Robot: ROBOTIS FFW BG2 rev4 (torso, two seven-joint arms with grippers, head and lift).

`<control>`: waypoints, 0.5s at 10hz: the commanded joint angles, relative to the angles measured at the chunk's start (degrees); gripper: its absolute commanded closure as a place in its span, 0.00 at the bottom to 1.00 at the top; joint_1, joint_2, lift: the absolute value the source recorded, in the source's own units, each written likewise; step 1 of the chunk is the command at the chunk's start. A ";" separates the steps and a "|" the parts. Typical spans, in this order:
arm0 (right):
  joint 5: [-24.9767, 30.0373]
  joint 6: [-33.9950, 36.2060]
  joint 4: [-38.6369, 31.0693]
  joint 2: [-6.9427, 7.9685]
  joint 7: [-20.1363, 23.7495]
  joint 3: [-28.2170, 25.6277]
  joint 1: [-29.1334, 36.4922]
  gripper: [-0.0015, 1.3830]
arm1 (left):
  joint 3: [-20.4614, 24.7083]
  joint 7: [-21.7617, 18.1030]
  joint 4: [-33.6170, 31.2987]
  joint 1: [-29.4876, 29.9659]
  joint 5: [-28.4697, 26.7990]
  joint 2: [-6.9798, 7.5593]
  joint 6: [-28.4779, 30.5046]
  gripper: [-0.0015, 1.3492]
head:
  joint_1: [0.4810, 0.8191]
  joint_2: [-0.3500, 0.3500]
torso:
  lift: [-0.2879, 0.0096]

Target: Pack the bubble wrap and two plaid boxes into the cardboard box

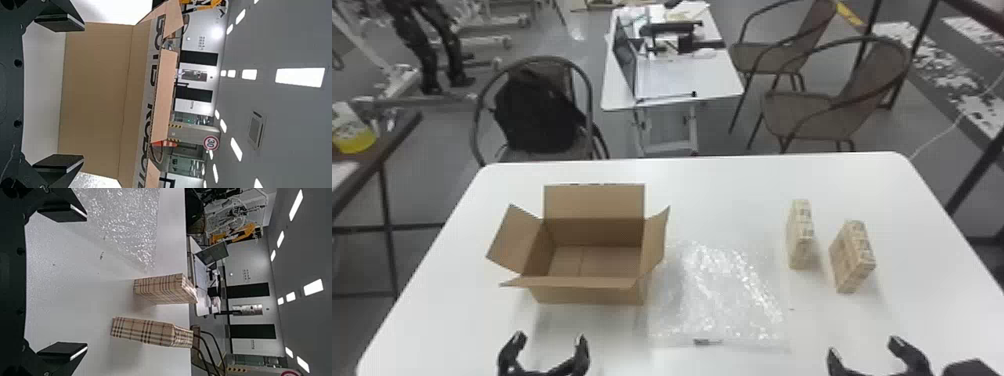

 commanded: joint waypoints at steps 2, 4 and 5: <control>-0.50 0.00 0.22 0.00 -0.03 0.09 0.00 0.10 | 0.00 0.00 0.09 0.00 0.10 -0.15 0.00 0.09 | 0.63 0.66 | 0.80; -0.50 0.00 0.13 0.00 -0.03 0.00 0.00 0.10 | 0.00 0.00 0.09 0.00 0.28 -0.15 0.00 0.09 | 0.63 0.66 | 0.80; -0.50 0.00 0.13 0.00 0.06 0.00 -0.09 0.10 | 0.00 0.00 0.18 0.00 0.45 -0.15 0.00 0.09 | 0.63 0.66 | 0.80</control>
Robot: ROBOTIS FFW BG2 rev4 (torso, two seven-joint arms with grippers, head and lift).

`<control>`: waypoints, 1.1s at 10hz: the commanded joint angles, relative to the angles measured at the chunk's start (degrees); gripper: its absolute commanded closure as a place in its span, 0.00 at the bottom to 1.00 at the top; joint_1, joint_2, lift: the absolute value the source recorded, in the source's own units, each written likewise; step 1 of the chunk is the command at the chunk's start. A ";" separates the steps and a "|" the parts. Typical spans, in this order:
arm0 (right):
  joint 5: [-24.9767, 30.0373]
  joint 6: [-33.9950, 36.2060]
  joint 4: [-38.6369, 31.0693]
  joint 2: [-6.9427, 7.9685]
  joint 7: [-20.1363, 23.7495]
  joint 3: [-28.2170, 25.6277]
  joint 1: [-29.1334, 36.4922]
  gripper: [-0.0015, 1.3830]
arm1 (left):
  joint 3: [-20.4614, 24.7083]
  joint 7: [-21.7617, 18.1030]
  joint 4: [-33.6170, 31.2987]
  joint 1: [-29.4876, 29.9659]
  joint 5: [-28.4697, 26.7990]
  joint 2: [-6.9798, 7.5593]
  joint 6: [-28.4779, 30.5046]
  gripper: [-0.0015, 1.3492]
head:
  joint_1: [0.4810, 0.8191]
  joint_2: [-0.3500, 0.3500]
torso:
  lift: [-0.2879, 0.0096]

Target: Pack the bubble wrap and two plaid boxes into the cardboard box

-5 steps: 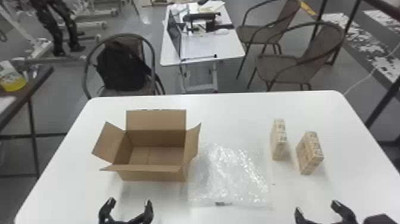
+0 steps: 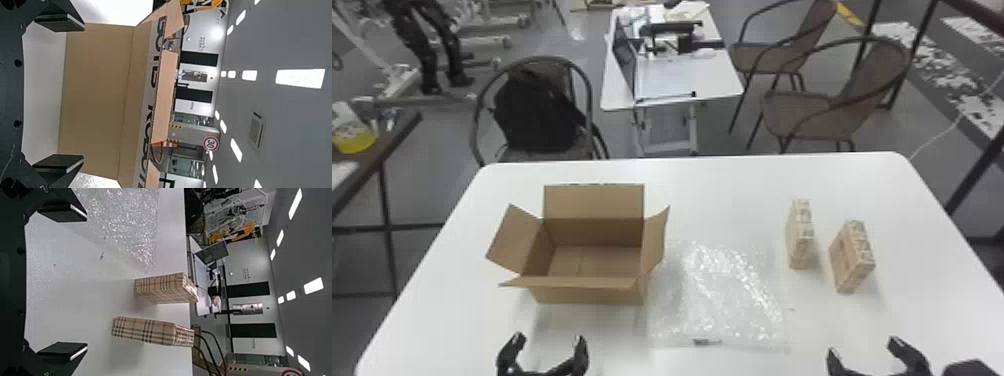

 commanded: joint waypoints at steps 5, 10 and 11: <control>-0.26 0.00 -0.05 0.00 0.02 0.06 0.15 0.10 | 0.01 0.00 0.12 0.09 0.52 -0.15 -0.26 0.09 | 0.63 0.66 | 0.80; -0.70 0.00 -0.14 0.00 0.02 -0.03 0.59 0.10 | 5.10 0.09 -12.71 5.10 0.43 -0.15 8.17 0.09 | 0.63 0.70 | 0.80; -0.79 0.00 -0.14 -0.09 0.02 -0.03 0.67 0.10 | 6.69 0.00 -15.44 4.48 0.87 -0.15 9.58 0.09 | 0.63 0.73 | 0.80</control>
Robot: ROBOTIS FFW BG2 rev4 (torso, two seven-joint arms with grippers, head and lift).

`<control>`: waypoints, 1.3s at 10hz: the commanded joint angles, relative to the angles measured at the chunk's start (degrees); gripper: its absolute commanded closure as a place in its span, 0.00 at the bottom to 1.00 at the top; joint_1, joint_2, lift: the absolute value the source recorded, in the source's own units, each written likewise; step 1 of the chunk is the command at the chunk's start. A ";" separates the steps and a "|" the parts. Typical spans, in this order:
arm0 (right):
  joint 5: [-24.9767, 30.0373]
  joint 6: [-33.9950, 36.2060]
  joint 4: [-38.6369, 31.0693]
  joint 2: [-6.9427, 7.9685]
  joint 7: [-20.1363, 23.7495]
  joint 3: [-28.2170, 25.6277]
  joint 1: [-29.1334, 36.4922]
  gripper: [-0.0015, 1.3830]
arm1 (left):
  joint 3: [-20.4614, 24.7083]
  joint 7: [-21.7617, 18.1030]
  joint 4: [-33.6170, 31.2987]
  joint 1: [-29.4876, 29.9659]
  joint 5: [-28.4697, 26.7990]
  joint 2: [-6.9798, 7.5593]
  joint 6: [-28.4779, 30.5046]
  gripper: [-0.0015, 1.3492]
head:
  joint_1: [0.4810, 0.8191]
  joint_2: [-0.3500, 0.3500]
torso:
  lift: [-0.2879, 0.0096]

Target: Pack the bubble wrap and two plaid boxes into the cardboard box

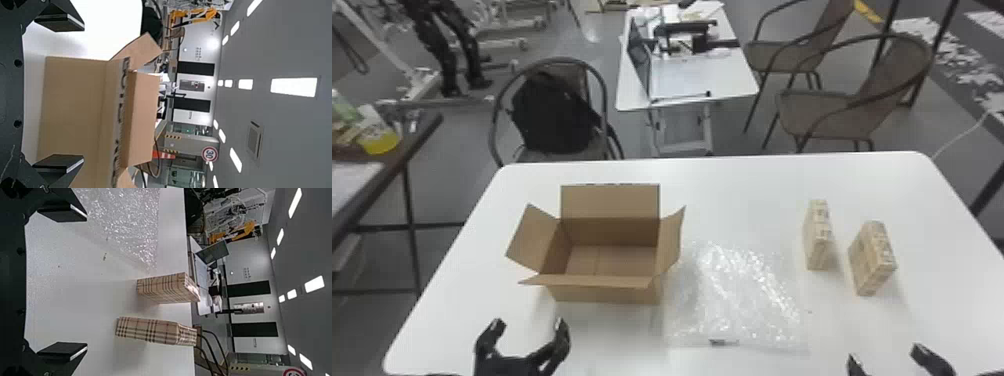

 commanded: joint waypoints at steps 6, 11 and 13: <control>-0.74 0.00 0.33 -0.30 -0.09 0.17 -0.27 0.10 | 9.53 -8.80 -7.55 -13.99 5.45 -0.15 26.36 0.09 | 0.63 0.81 | 0.80; -0.83 0.26 1.21 -0.04 0.00 0.87 -1.33 0.10 | 16.21 -18.64 2.82 -25.42 5.19 0.79 39.02 0.12 | 0.63 0.81 | 0.80; -0.83 0.26 1.39 -0.04 0.00 0.96 -1.33 0.10 | 17.53 -18.64 4.23 -26.30 5.36 0.70 40.16 0.22 | 0.63 0.84 | 0.80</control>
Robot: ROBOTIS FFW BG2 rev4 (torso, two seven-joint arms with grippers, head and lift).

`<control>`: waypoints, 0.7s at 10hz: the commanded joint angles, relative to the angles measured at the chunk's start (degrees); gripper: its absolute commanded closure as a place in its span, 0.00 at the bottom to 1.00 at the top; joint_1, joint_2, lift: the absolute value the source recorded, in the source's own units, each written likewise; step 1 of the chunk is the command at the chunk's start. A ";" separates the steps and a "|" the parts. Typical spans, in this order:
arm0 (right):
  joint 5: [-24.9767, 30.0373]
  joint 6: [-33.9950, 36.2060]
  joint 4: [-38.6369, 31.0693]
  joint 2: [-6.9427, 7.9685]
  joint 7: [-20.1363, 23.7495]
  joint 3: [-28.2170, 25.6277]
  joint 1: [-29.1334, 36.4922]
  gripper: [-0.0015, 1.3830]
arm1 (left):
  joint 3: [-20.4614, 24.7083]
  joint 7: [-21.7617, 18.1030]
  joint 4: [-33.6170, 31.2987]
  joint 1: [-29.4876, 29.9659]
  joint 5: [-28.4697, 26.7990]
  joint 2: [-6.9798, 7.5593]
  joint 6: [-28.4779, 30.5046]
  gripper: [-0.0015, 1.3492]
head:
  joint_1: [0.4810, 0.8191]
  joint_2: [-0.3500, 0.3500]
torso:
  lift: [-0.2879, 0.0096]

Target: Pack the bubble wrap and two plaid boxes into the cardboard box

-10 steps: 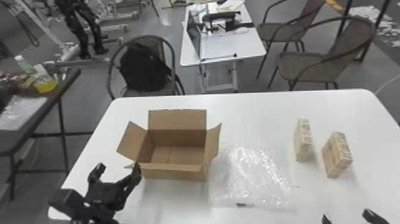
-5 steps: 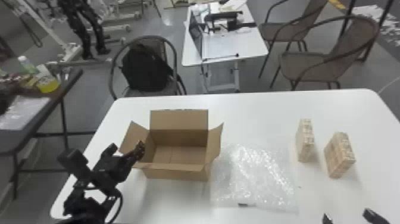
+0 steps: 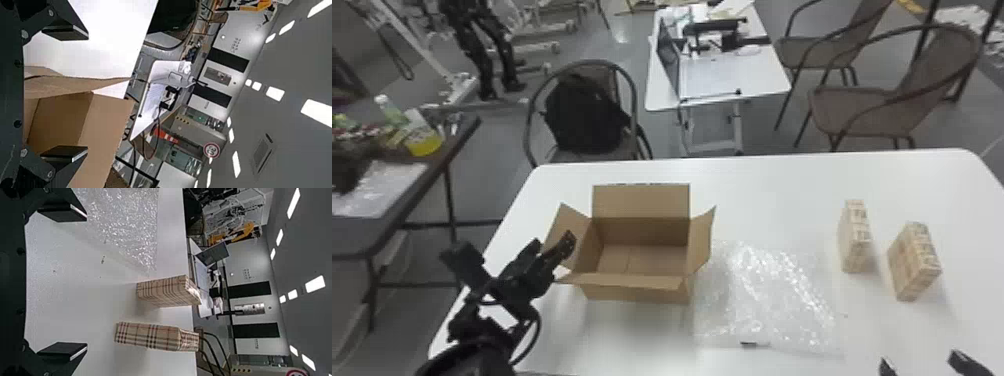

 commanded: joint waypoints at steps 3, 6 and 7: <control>0.00 0.09 0.22 0.00 0.00 0.12 -0.26 0.10 | 0.38 0.08 2.90 -1.61 -0.41 0.34 -1.00 0.59 | 0.63 0.85 | 0.80; 0.09 0.09 0.05 0.00 0.00 0.20 -0.26 0.10 | 1.35 0.52 3.17 -2.04 -2.34 -0.19 -2.85 0.90 | 0.63 0.87 | 0.80; 0.44 0.09 -0.30 0.00 0.00 0.29 -0.35 0.10 | 1.44 0.61 3.17 -1.96 -2.25 -0.54 -3.03 0.90 | 0.63 0.87 | 0.80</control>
